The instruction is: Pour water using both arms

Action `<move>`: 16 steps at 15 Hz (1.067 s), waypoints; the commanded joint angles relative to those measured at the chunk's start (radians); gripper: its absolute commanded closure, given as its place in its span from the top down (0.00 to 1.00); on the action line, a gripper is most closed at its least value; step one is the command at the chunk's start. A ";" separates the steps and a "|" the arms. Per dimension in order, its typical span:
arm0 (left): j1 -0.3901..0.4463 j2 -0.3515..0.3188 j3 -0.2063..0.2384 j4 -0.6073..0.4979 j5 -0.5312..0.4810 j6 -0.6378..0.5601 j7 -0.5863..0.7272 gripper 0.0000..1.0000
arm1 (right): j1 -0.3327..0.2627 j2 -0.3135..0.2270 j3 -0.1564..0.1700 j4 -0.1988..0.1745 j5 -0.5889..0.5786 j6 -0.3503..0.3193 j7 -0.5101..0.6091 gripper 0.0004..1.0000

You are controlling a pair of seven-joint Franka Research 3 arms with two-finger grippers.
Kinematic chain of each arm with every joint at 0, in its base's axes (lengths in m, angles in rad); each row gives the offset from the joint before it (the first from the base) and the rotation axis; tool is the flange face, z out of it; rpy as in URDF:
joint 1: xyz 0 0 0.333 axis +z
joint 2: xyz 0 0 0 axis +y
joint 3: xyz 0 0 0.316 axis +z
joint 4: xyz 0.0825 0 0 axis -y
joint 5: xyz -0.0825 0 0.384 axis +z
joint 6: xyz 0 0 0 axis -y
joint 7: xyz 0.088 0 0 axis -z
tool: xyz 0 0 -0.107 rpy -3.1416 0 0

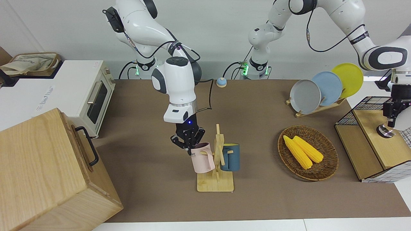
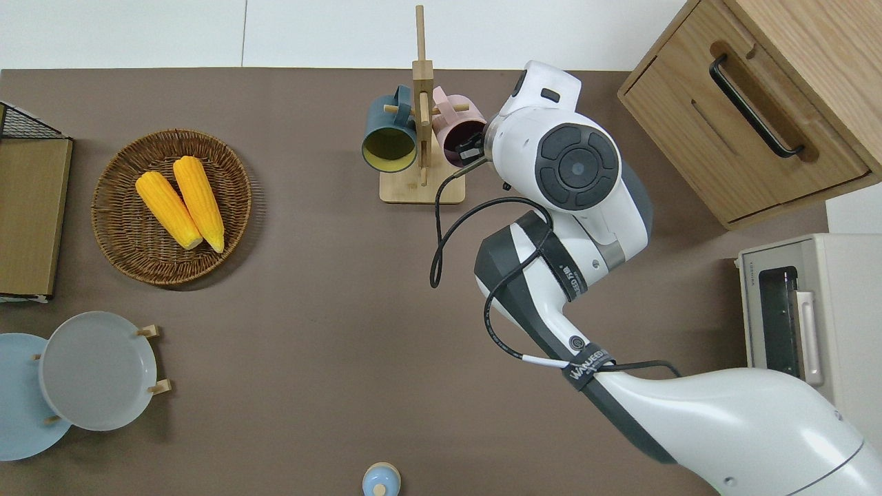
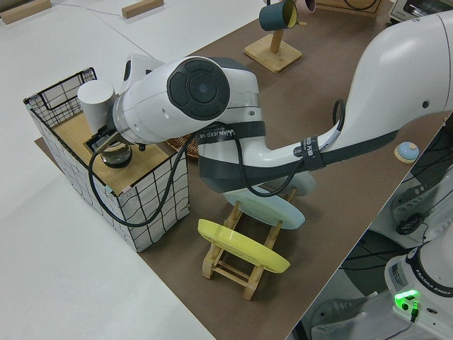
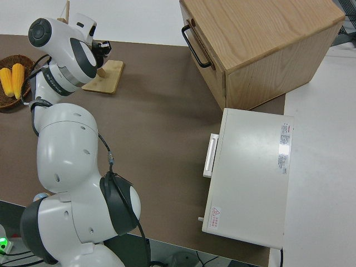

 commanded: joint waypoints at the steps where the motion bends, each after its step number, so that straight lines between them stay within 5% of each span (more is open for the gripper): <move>1: -0.009 0.000 -0.002 0.042 0.003 0.005 -0.052 0.02 | -0.016 0.004 0.021 0.024 -0.040 -0.023 0.011 0.00; 5: -0.029 -0.026 -0.004 0.063 0.151 -0.009 -0.214 0.01 | -0.020 -0.004 0.022 0.022 -0.045 -0.033 0.009 0.00; 12: -0.039 -0.068 -0.001 0.192 0.381 -0.227 -0.480 0.01 | -0.089 -0.032 0.065 0.004 -0.056 -0.041 -0.034 0.00; 16: -0.039 -0.112 0.004 0.229 0.406 -0.322 -0.517 0.01 | -0.123 -0.053 0.087 -0.021 -0.054 -0.043 -0.054 0.00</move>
